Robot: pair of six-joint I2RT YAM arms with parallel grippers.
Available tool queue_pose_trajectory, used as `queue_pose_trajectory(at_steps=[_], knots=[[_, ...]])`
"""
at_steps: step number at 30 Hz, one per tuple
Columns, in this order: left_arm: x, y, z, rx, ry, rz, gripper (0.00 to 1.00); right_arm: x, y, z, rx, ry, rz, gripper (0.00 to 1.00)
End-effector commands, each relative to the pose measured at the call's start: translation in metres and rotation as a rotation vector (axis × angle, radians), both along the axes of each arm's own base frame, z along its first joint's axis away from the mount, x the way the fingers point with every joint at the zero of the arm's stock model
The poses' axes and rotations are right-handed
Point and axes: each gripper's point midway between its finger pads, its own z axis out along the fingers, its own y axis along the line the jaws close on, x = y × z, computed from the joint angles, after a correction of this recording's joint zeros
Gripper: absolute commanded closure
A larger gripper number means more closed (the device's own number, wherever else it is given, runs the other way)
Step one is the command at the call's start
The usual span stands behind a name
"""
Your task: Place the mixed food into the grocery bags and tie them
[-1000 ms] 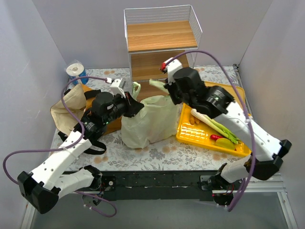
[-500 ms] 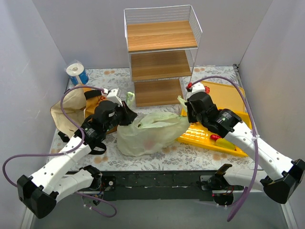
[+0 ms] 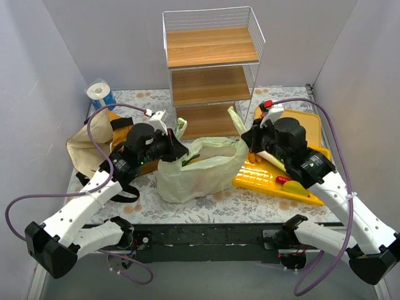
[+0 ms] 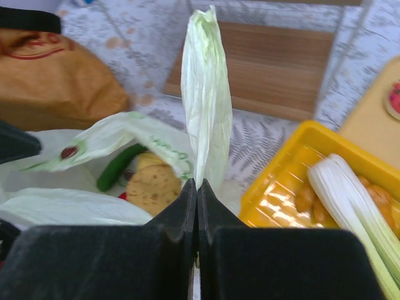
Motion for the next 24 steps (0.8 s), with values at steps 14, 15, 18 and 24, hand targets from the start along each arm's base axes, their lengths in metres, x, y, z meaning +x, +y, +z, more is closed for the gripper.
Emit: queue_pose_trajectory(at_steps=[14, 15, 18, 24], knots=[[-0.037, -0.040, -0.002, -0.104, 0.049, -0.330, 1.00, -0.090, 0.063, 0.039, 0.275, -0.502, 0.638, 0.99], [-0.036, -0.039, -0.009, -0.088, 0.068, -0.322, 1.00, -0.094, 0.061, 0.040, 0.280, -0.514, 0.646, 0.99], [-0.042, -0.043, -0.019, -0.075, 0.103, -0.373, 1.00, -0.105, 0.058, 0.047, 0.303, -0.552, 0.672, 0.99], [-0.053, -0.055, -0.013, -0.083, 0.086, -0.532, 1.00, -0.111, 0.071, 0.039, 0.296, -0.497, 0.765, 0.99]])
